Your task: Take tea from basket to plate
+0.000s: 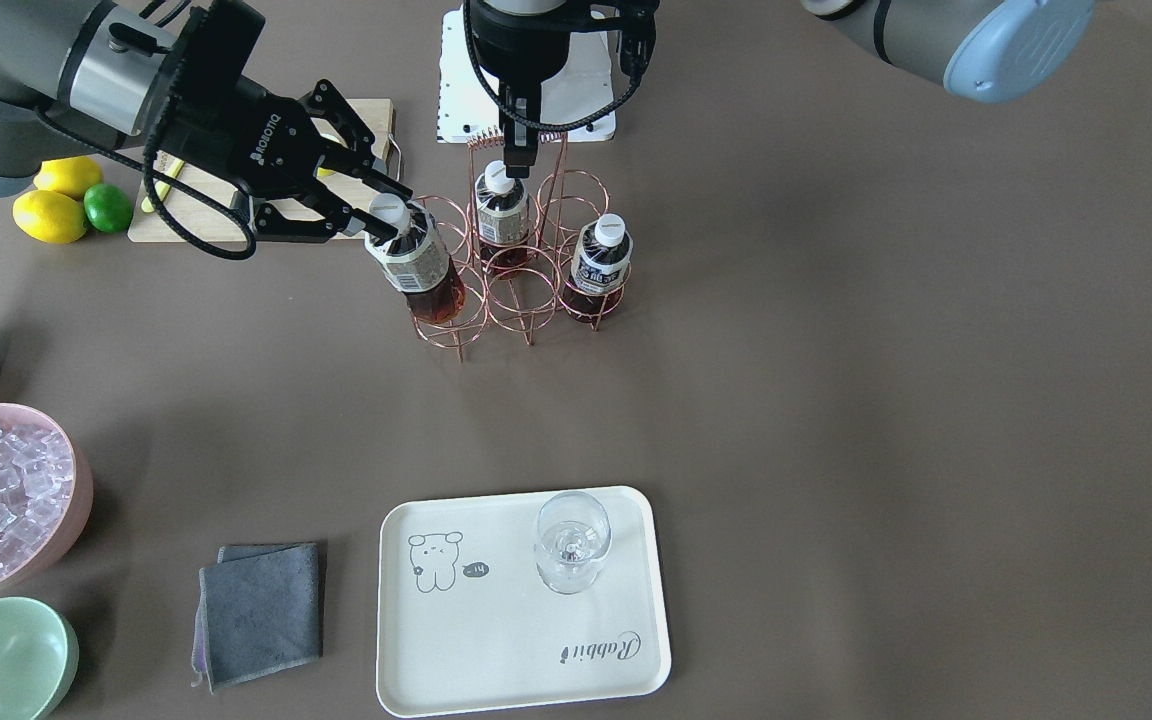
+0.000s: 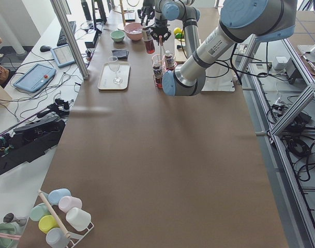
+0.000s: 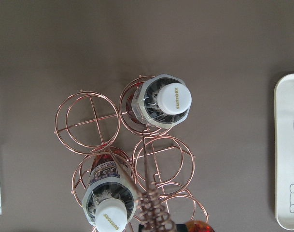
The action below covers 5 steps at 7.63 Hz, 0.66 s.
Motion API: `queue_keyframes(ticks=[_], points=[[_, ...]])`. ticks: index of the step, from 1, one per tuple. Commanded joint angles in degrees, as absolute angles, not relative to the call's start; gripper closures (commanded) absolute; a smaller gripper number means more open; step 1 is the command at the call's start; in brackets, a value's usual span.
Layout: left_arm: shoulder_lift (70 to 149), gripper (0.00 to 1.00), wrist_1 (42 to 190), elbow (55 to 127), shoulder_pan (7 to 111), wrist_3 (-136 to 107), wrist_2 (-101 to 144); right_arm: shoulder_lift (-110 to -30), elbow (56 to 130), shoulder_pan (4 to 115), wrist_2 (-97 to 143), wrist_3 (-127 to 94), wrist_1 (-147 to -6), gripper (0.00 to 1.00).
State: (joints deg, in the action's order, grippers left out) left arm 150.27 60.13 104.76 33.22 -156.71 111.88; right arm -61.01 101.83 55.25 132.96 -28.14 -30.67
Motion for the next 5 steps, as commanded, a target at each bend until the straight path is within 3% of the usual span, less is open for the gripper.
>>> queue_keyframes(ticks=[1,5], points=[[150.0,1.00,60.1,104.9,33.4,-156.6,111.9,-58.8,98.5,60.5,133.6,-28.5,-31.9,1.00],[150.2,1.00,54.3,109.6,37.8,-155.7,112.1,-51.2,80.0,59.2,119.7,-19.3,-26.4,1.00]])
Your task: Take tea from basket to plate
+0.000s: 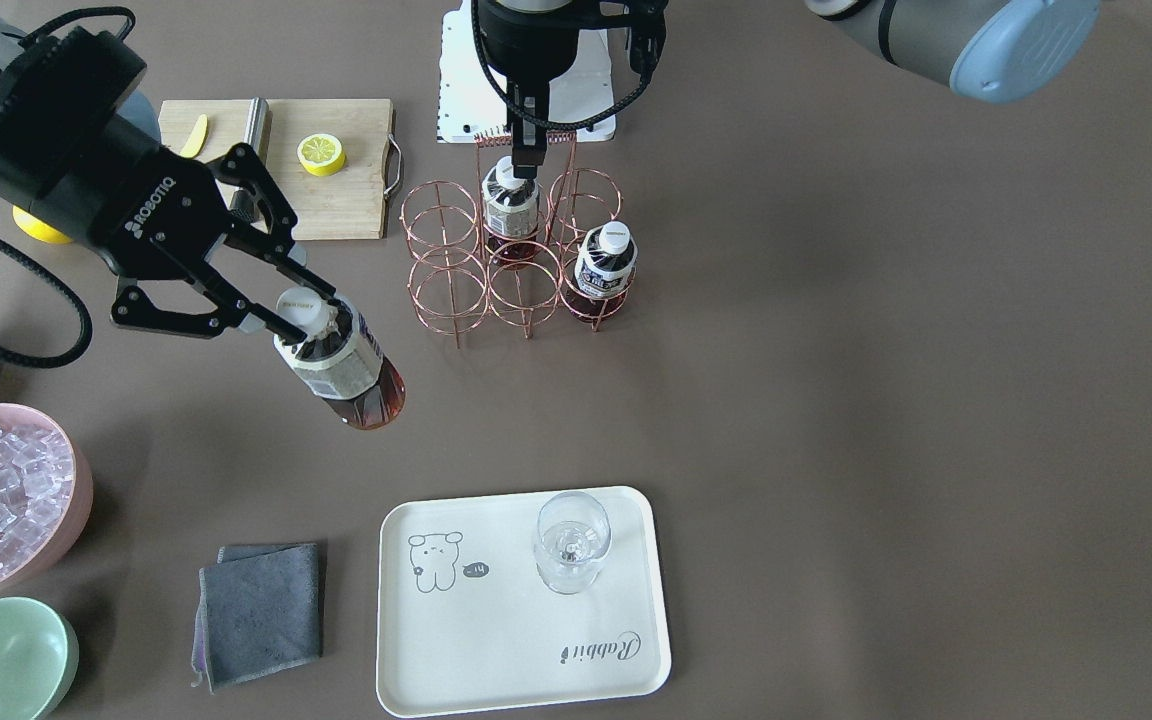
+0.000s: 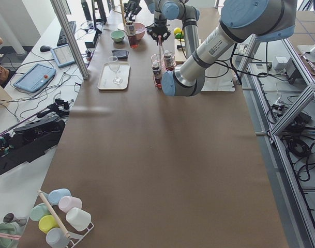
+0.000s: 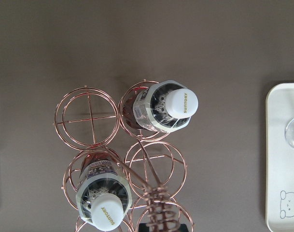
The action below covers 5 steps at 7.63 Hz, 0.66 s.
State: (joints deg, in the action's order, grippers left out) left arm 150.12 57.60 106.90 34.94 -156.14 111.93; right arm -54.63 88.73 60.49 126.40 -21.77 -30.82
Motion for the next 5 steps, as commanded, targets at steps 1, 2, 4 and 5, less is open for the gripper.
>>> queue_keyframes(ticks=[1,2,4,5], points=[[150.0,1.00,52.5,111.4,41.2,-155.6,112.1,-50.2,74.8,56.5,113.8,-19.3,-21.4,1.00],[149.8,1.00,49.9,112.8,44.9,-151.9,114.6,-49.8,71.5,54.0,109.7,-19.3,-17.9,1.00],[149.0,1.00,46.9,112.9,54.3,-144.9,120.4,-48.7,66.4,49.3,102.6,-19.2,-13.5,1.00],[146.3,1.00,47.0,113.0,57.9,-140.3,120.6,-48.1,64.8,48.4,101.4,-19.2,-12.7,1.00]])
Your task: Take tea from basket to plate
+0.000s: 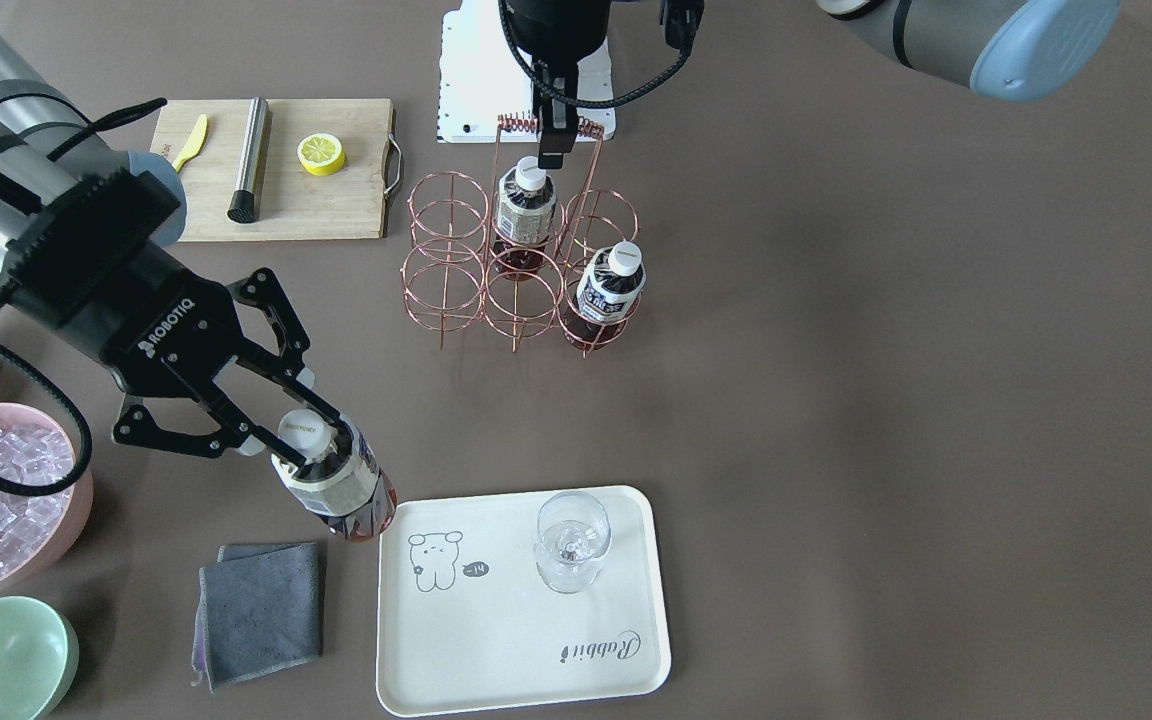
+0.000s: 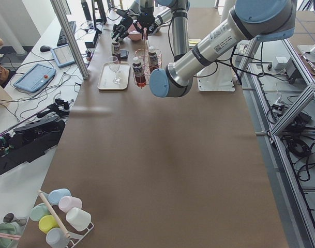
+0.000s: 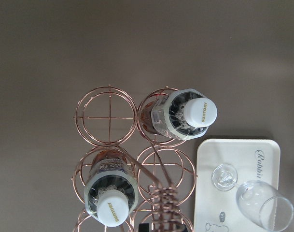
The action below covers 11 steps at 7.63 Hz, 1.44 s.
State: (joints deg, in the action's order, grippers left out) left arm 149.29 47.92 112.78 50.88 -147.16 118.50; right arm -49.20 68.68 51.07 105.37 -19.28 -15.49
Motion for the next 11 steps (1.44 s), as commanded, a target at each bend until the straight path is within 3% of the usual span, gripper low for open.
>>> queue_keyframes(ticks=[1,3,6,7,9,10,11], points=[[143.2,1.00,47.0,112.9,62.6,-135.3,121.6,-47.6,63.9,48.3,101.3,-19.2,-12.6,1.00],[137.7,1.00,47.1,111.5,71.8,-120.9,124.6,-47.5,63.4,48.3,101.4,-19.2,-12.3,1.00],[136.4,1.00,50.9,101.4,76.4,-109.0,125.2,-47.5,63.5,48.4,102.0,-19.9,-12.3,1.00],[135.5,1.00,53.8,98.1,77.9,-107.2,125.3,-47.6,63.5,48.5,102.7,-19.9,-12.4,0.88],[136.0,1.00,57.4,90.0,79.6,-105.7,125.3,-47.5,64.1,50.5,104.9,-20.0,-12.4,0.08],[135.4,1.00,59.7,88.0,80.9,-103.1,125.3,-47.5,64.1,50.8,105.5,-20.3,-12.4,0.00],[135.4,1.00,61.8,85.2,82.7,-102.1,125.4,-47.5,64.1,51.2,105.6,-20.3,-12.4,0.00]])
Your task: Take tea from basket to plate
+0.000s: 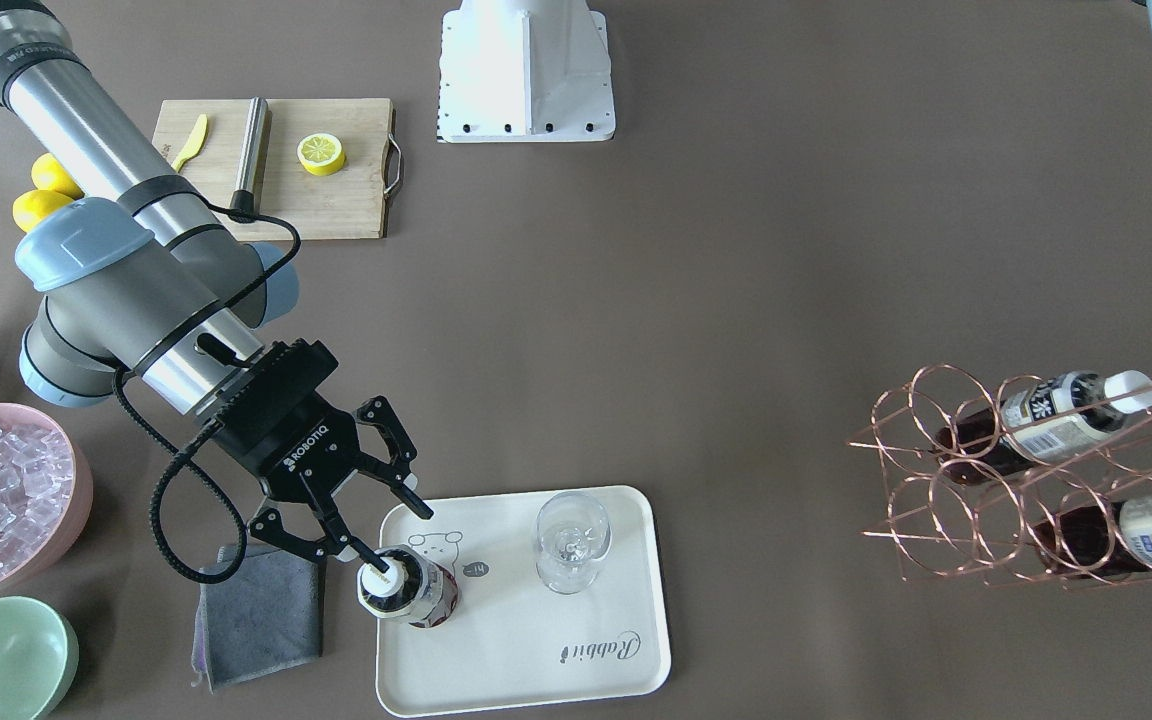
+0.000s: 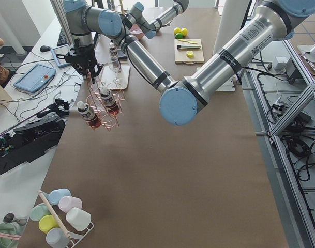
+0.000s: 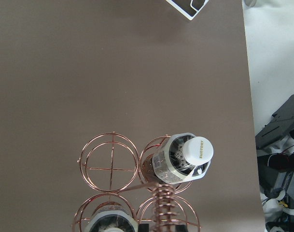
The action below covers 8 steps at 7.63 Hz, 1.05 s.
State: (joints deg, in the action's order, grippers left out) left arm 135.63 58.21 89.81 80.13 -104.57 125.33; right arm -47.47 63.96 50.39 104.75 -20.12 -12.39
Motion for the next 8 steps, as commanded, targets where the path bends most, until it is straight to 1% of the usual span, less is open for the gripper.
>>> queue_keyframes(ticks=[1,3,5,6,7,8], points=[[135.3,1.00,62.0,84.1,83.1,-100.3,125.4,-47.5,64.2,51.8,105.6,-20.3,-12.4,0.00],[135.3,1.00,63.6,80.7,83.6,-100.6,125.3,-47.6,65.4,53.8,111.6,-20.7,-13.0,0.00],[134.2,1.00,67.5,77.4,84.9,-100.0,125.3,-49.1,69.0,59.0,122.5,-26.7,-19.8,0.00],[133.9,1.00,70.4,75.3,85.3,-99.7,125.3,-50.3,69.2,60.3,126.6,-26.7,-22.6,0.00],[132.6,1.00,72.1,74.5,85.3,-99.8,125.3,-50.4,69.1,61.2,126.6,-25.0,-25.7,0.00],[131.5,1.00,74.0,74.3,85.3,-100.1,125.2,-50.4,69.0,62.4,125.4,-14.3,-30.3,0.00]])
